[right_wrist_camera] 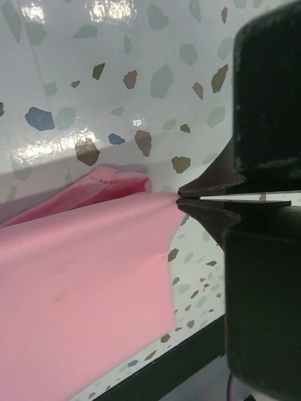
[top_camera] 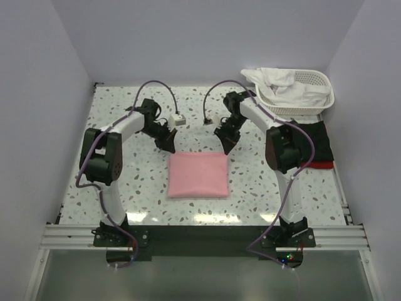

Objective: Fold and stack the t-shirts
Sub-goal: Fold the tshirt

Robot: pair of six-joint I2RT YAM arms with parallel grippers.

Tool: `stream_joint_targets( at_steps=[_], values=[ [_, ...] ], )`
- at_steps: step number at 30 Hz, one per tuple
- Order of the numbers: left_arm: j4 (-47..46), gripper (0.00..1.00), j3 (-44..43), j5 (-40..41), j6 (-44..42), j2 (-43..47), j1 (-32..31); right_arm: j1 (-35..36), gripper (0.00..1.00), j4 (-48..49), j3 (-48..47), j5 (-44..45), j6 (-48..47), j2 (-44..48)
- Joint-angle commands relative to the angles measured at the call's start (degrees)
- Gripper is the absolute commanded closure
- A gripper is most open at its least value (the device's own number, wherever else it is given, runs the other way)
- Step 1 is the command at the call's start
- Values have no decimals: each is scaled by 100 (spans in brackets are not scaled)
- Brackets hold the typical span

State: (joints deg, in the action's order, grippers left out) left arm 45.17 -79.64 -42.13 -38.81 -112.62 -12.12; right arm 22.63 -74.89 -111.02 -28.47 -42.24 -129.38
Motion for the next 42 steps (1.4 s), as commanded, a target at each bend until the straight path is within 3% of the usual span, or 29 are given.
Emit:
stream_joint_targets(
  at_steps=[1,17,29,42],
  values=[
    [176,100,-79,-234,-215,530,34,100,100,-227,-358,-291,40,335],
    [431,100,405,3,-452,732,438,206,100,-315,-868,-580,75,-26],
    [1038,100,773,-6,-804,1506,447,285,100,-228,-684,-704,-197,265],
    [-182,100,1152,687,434,531,720,496,100,818,-710,-10,550,-377]
  ],
)
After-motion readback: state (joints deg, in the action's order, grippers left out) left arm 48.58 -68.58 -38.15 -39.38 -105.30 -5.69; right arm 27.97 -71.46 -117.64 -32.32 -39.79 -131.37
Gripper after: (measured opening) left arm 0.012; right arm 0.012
